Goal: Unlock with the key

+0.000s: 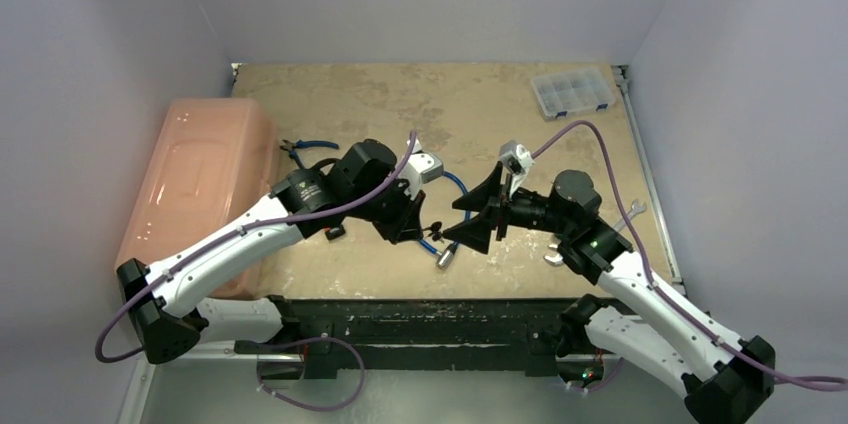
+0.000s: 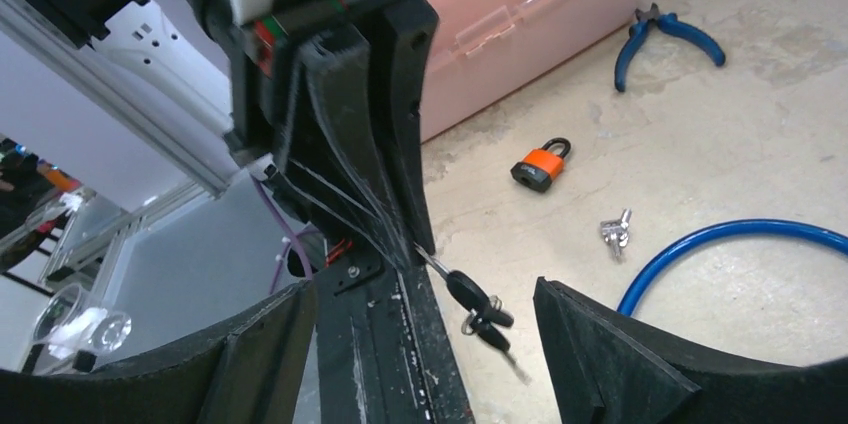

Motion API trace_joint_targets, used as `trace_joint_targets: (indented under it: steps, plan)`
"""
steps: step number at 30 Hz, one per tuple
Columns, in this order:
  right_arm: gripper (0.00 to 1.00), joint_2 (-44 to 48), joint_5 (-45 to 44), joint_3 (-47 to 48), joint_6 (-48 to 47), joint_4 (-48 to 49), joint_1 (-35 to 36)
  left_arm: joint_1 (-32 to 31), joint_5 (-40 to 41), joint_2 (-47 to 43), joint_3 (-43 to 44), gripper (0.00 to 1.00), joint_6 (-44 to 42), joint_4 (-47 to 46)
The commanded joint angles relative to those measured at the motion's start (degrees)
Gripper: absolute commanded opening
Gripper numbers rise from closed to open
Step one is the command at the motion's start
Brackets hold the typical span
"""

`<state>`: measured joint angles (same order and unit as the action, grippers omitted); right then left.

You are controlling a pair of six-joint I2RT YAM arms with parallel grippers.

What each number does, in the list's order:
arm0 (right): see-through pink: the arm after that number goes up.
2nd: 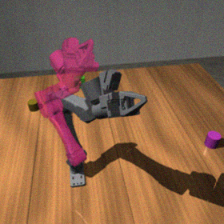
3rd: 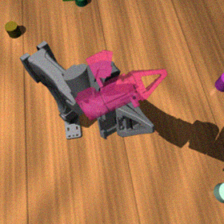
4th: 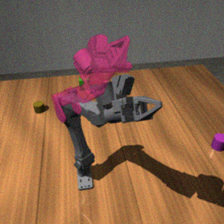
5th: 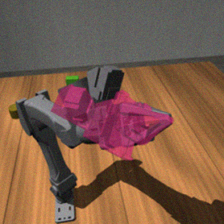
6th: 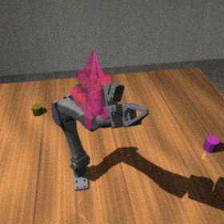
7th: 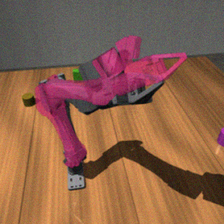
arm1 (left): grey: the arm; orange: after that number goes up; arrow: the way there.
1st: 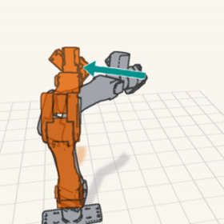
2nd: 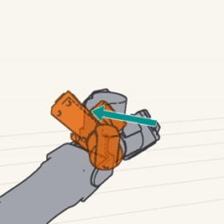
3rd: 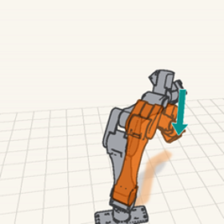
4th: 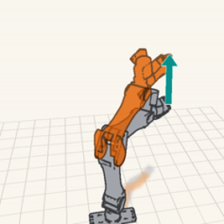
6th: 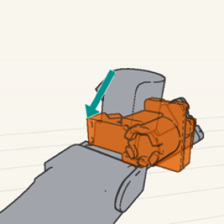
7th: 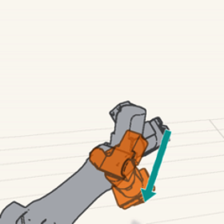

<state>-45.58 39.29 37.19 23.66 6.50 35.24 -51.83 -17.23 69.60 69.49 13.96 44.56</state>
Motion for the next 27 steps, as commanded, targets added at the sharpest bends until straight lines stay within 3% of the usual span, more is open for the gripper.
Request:
trace_joint_targets:
  steps: [1,10,27]
  plan:
    - [0.86,-1.6,3.6,-0.9,-1.5,5.1,0.0,-0.2,-1.9,-2.1,4.3,0.0,-2.4,3.7]
    - [0.8,-3.8,6.2,-2.0,0.4,8.8,0.5,-0.2,-3.5,-3.1,5.9,0.0,-1.4,3.8]
    - [0.57,-9.4,9.1,-5.1,7.5,24.9,5.1,-0.2,-2.6,-4.4,6.8,0.0,0.4,4.7]
